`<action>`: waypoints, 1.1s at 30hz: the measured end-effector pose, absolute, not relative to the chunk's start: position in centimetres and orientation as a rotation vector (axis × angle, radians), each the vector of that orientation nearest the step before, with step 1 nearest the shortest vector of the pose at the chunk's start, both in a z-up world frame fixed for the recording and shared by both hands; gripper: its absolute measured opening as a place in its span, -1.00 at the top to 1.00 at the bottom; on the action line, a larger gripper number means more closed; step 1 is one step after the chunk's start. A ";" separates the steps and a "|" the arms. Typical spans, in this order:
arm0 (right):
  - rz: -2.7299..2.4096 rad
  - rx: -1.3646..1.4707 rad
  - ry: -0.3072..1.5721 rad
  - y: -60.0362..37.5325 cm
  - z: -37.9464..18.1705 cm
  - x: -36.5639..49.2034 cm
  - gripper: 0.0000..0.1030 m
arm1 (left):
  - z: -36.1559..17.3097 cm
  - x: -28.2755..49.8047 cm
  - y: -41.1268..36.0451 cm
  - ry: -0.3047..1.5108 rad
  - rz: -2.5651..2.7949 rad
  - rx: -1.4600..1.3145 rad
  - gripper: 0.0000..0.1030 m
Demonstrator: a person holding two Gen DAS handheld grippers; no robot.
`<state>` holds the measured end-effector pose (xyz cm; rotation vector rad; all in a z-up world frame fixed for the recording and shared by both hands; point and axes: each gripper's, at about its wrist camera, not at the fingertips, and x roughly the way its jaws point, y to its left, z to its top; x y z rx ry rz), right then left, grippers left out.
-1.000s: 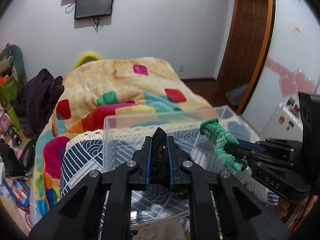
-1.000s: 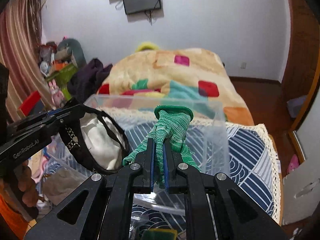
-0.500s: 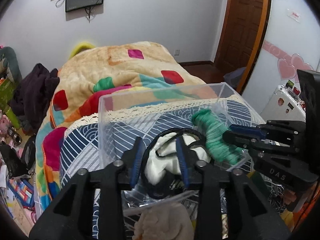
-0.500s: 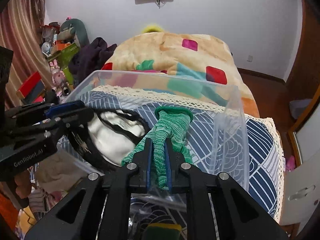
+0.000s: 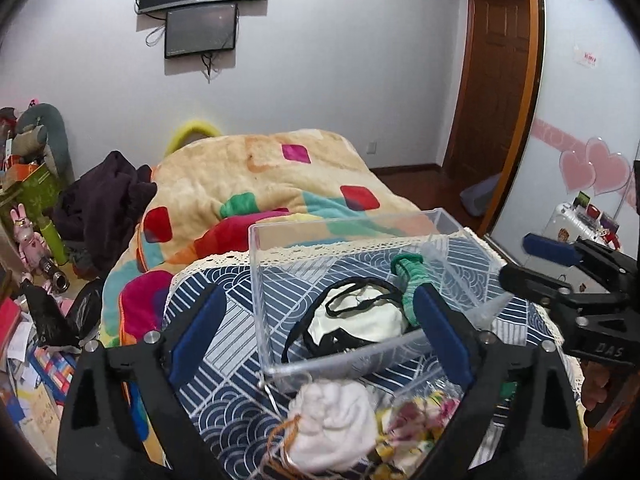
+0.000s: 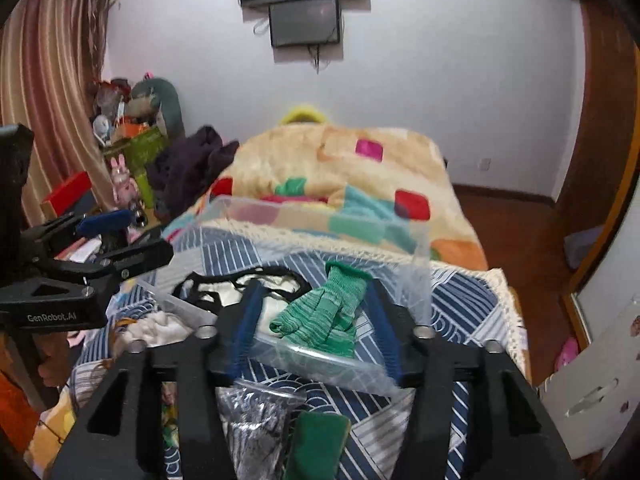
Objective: Organize soft objects
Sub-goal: 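Grasp the green-yellow sponge with the right tool while the left tool grasps the floral cloth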
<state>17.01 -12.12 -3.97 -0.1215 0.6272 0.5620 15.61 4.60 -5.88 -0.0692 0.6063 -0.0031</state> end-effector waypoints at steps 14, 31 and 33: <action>0.511 -0.087 0.608 -14.8 -6.0 12.9 -0.56 | -9.6 10.2 2.0 0.666 -0.078 -0.098 -0.93; 0.519 -0.042 0.759 -15.6 -11.4 11.5 -0.43 | -12.2 7.7 0.8 0.697 -0.105 -0.128 0.09; 0.523 -0.040 0.772 -15.5 -11.7 11.4 -0.41 | -12.8 7.9 0.5 0.712 -0.111 -0.128 0.11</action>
